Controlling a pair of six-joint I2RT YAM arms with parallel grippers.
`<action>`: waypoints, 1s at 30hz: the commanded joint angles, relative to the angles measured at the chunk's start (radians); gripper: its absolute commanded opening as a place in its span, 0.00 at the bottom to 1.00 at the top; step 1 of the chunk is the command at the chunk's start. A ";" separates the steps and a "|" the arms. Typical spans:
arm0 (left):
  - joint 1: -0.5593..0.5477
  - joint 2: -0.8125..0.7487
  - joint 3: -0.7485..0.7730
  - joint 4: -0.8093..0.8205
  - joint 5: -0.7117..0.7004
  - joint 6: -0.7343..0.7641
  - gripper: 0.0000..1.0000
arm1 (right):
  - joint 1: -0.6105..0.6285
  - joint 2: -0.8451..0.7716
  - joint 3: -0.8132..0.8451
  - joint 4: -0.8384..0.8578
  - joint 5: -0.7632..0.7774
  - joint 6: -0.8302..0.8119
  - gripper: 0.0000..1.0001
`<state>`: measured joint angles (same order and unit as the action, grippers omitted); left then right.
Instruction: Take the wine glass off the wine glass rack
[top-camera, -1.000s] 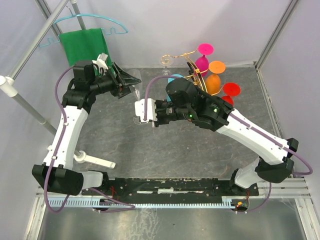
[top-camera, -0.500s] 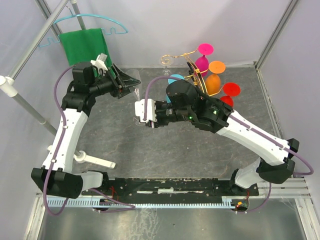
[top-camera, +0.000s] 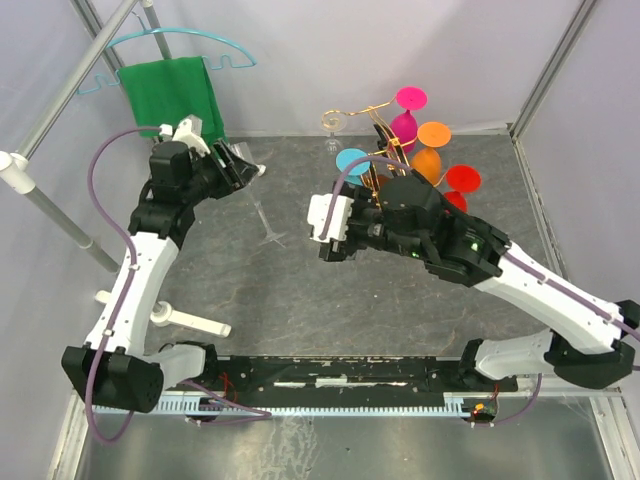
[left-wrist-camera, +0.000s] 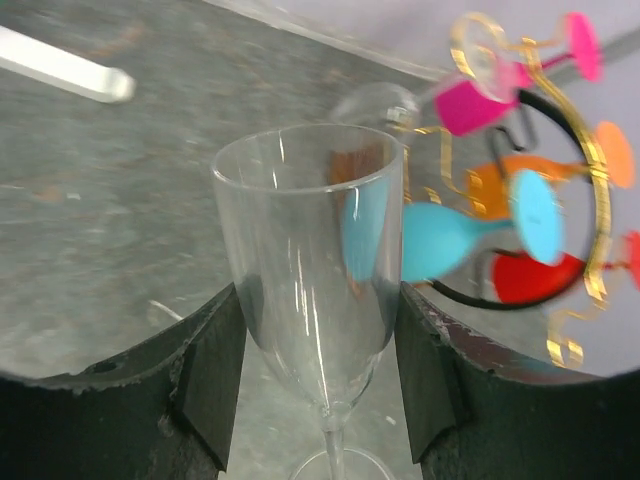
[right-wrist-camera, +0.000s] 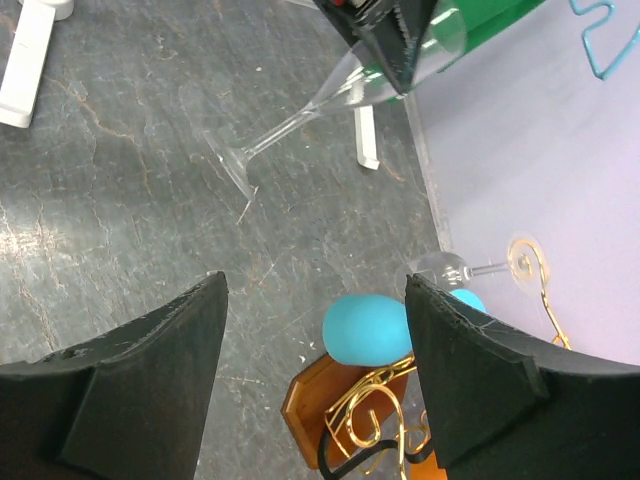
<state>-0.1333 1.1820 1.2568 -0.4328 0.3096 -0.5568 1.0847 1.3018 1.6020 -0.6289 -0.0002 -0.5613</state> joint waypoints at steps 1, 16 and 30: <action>-0.001 -0.050 -0.103 0.236 -0.284 0.145 0.57 | 0.003 -0.078 -0.065 0.104 0.072 0.026 0.80; -0.002 0.057 -0.424 0.921 -0.823 0.321 0.58 | -0.079 -0.118 -0.237 0.178 0.090 0.072 0.85; -0.020 0.355 -0.456 1.415 -1.045 0.668 0.57 | -0.153 -0.148 -0.332 0.227 0.050 0.092 0.86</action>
<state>-0.1345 1.5108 0.7971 0.6876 -0.6415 -0.0647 0.9443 1.1866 1.2842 -0.4641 0.0578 -0.4835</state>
